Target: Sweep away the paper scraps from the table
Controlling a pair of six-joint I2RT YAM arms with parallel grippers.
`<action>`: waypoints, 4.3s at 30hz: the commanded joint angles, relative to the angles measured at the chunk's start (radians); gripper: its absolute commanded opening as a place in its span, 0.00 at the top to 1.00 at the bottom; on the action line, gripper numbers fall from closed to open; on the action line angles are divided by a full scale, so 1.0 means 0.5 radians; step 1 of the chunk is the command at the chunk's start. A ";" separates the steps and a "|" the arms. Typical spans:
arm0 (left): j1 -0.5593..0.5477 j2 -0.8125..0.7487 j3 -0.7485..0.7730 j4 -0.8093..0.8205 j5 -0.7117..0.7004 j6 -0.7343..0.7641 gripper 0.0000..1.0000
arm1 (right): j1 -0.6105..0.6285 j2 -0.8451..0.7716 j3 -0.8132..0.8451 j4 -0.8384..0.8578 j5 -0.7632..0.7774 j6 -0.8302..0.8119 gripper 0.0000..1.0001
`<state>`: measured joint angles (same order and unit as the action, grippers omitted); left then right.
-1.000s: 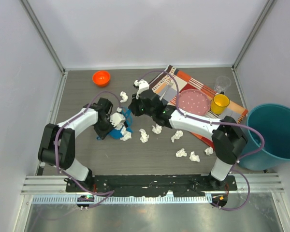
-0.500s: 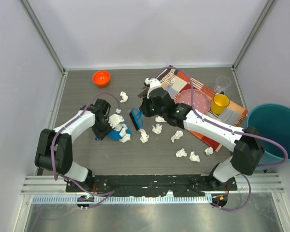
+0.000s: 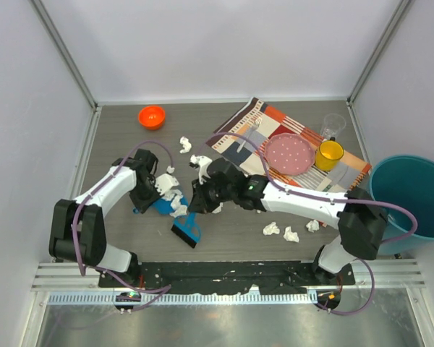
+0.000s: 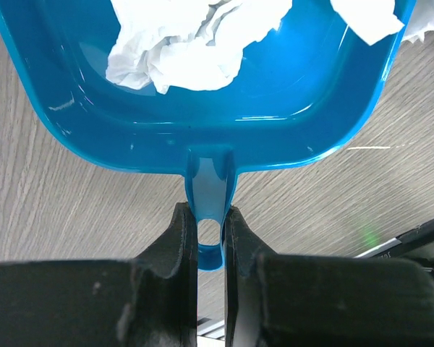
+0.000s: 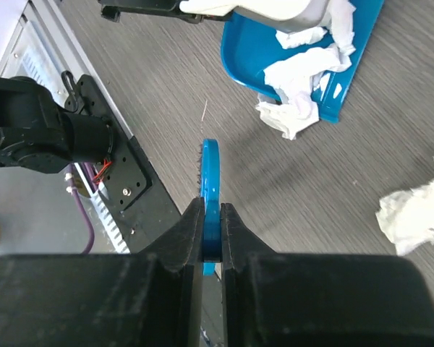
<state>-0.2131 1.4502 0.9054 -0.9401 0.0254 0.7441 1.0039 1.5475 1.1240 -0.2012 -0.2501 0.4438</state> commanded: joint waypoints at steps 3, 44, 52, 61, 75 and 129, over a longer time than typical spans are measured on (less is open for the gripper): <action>0.009 -0.017 0.018 -0.040 0.057 0.006 1.00 | 0.075 0.197 0.080 0.255 0.101 0.020 0.99; 0.006 0.183 0.039 0.000 0.225 -0.166 1.00 | -0.029 0.304 0.485 -0.178 1.402 -0.256 0.99; 0.009 0.186 0.036 0.085 0.308 -0.242 1.00 | 0.026 0.467 0.608 -0.021 0.940 -0.023 0.99; 0.006 0.146 0.030 0.193 0.437 -0.310 1.00 | 0.026 0.216 0.492 0.188 1.009 0.088 0.99; 0.006 -0.047 0.058 0.340 0.462 -0.463 1.00 | -0.265 -0.336 0.274 -0.217 1.307 -0.145 0.99; -0.034 -0.219 0.782 -0.175 0.425 -0.617 1.00 | -0.449 -0.613 -0.321 -0.190 0.077 0.048 0.99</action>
<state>-0.2272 1.3602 1.3087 -1.0313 0.2398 0.4480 0.7547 1.2118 0.9897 -0.3119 -0.1284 0.4454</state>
